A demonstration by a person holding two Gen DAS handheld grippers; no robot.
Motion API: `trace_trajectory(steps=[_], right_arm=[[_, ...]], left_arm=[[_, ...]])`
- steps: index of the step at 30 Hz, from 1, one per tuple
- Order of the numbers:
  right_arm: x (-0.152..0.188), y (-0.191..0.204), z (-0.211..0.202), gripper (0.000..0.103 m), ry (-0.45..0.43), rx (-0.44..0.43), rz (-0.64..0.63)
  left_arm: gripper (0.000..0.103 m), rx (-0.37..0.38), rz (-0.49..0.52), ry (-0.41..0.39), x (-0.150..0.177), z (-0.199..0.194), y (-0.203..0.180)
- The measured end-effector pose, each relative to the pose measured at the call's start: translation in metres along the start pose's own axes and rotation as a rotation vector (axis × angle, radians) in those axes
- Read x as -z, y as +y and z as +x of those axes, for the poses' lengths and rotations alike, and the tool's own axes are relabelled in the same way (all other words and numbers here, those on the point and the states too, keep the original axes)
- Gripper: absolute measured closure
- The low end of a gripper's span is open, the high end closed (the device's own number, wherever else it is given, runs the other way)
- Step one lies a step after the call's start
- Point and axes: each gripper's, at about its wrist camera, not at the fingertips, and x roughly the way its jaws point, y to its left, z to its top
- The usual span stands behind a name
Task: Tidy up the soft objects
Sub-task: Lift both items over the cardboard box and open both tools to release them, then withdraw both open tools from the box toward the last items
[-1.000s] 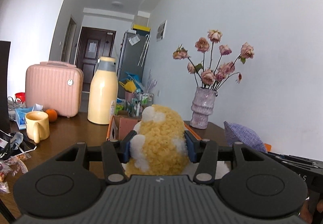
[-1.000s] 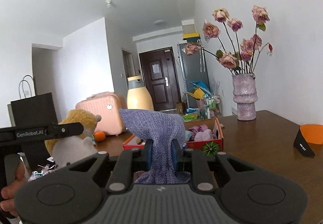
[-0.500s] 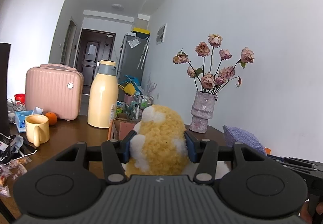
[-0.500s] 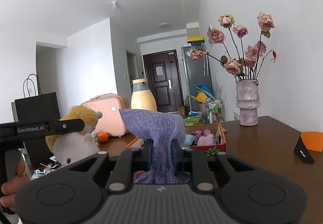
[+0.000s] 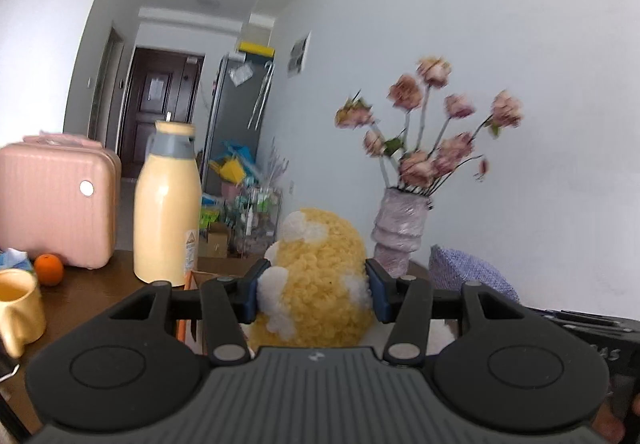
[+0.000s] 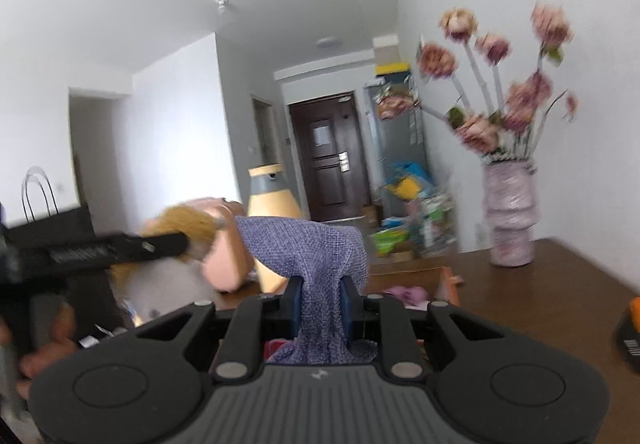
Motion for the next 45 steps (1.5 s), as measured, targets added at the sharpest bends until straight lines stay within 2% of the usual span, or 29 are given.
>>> trace_trajectory(steps=[2,6,8,13,17,19,21,23,26,28,30,36,41,45], right_arm=[[-0.012,-0.014,0.029,0.084,0.043,-0.035,0.037],[-0.028,-0.046,0.092,0.084,0.134,-0.047,0.117],[-0.03,-0.065,0.127,0.084,0.211,-0.071,0.179],[-0.021,-0.087,0.196,0.084,0.351,-0.037,0.212],[-0.006,-0.092,0.239,0.084,0.423,0.005,0.193],[0.004,-0.093,0.255,0.083,0.471,0.034,0.178],[0.014,-0.092,0.27,0.075,0.513,0.052,0.148],[0.023,-0.092,0.278,0.071,0.529,0.081,0.136],[0.029,-0.096,0.282,0.063,0.539,0.072,0.164],[0.028,-0.101,0.281,0.055,0.531,0.058,0.187],[0.022,-0.101,0.279,0.052,0.52,0.057,0.19],[-0.015,-0.09,0.255,0.044,0.438,0.063,0.139],[-0.052,-0.072,0.22,0.033,0.356,0.105,0.06],[-0.078,-0.058,0.185,0.02,0.29,0.119,0.022]], left_arm=[[0.051,-0.011,-0.017,0.043,-0.006,0.035,0.007],[0.051,0.002,-0.077,0.158,-0.008,0.107,0.028],[0.051,-0.024,-0.096,0.223,-0.004,0.14,0.037],[0.051,-0.063,-0.105,0.322,0.011,0.198,0.046],[0.05,-0.087,-0.031,0.386,0.033,0.231,0.039],[0.041,-0.091,0.002,0.409,0.046,0.24,0.035],[0.039,-0.109,0.043,0.407,0.054,0.243,0.032],[0.034,-0.128,0.082,0.393,0.059,0.245,0.034],[0.024,-0.117,0.048,0.397,0.057,0.246,0.043],[0.021,-0.105,0.044,0.378,0.049,0.241,0.046],[0.019,-0.107,0.058,0.352,0.04,0.235,0.044],[0.017,-0.145,0.096,0.282,0.003,0.204,0.04],[0.016,-0.168,0.077,0.225,-0.03,0.168,0.038],[0.01,-0.169,0.092,0.158,-0.052,0.13,0.03]])
